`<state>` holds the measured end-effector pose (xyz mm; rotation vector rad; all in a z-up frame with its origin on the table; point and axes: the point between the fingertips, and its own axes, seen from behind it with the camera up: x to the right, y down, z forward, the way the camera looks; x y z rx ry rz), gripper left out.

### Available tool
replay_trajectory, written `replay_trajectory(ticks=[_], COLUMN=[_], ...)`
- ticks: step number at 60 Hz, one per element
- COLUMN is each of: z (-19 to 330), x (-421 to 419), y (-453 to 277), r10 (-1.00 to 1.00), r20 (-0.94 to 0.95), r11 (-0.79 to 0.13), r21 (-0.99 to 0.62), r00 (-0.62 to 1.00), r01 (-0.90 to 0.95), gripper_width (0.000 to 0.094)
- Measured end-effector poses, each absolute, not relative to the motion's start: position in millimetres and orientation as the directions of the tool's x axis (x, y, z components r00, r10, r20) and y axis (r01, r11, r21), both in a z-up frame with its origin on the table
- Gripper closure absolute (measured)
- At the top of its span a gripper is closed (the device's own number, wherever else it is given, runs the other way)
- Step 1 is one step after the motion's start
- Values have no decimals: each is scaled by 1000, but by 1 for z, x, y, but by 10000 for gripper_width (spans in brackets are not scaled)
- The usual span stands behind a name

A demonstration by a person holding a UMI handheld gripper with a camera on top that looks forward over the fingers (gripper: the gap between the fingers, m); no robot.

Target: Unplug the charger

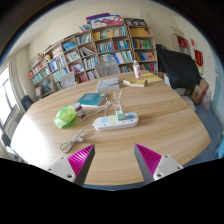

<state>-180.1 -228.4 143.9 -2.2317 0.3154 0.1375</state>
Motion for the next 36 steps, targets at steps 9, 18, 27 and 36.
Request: replay_trajectory(ticks=[9, 18, 27, 36], z=[135, 106, 62, 37], x=[-182, -156, -122, -124], y=[-172, -100, -37, 8], r10=[-172, -138, -144, -87], r20=[-126, -31, 19, -10], r11=[-589, -550, -549, -531], r21=[-782, -829, -833, -846], r00=[977, 990, 989, 996], r01=[-205, -103, -64, -55], gripper_width=[108, 116, 132, 242])
